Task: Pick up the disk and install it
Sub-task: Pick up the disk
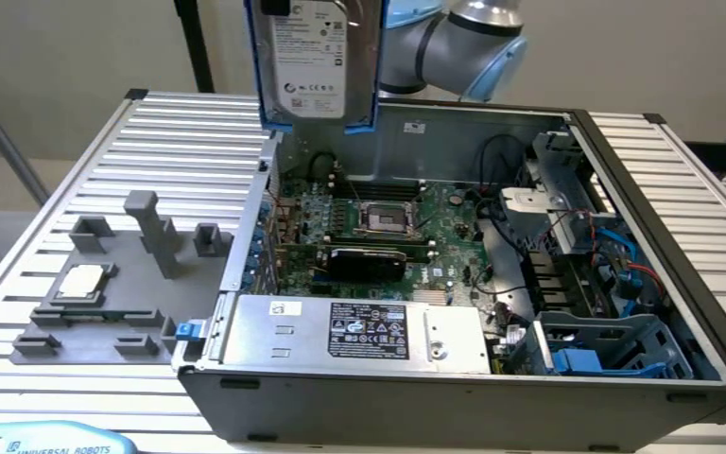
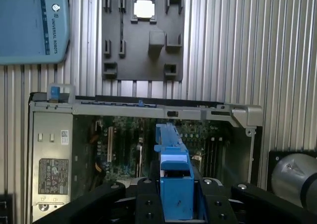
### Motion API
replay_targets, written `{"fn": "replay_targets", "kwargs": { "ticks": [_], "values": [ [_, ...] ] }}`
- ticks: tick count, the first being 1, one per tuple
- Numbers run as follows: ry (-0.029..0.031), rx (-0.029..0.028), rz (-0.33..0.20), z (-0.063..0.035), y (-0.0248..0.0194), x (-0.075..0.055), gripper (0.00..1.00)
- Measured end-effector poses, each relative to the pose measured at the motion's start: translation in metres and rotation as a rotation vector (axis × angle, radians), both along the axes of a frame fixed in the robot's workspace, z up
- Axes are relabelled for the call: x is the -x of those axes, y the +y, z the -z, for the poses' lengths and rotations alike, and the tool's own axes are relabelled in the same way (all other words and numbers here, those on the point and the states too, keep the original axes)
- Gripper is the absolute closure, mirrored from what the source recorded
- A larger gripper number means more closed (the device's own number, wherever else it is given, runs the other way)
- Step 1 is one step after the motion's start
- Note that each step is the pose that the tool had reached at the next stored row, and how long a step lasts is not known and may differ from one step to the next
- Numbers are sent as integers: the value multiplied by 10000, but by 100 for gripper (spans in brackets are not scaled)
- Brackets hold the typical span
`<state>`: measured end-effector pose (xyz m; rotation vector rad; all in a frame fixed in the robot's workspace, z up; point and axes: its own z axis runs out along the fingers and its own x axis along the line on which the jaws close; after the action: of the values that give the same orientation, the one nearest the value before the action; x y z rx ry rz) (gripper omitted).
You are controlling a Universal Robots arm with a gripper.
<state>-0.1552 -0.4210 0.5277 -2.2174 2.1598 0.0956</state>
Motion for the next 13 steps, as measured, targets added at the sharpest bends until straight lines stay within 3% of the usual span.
{"fn": "replay_targets", "kwargs": {
  "ticks": [13],
  "values": [
    [0, 0, 1, 3, -160, -590, 67]
  ]
}}
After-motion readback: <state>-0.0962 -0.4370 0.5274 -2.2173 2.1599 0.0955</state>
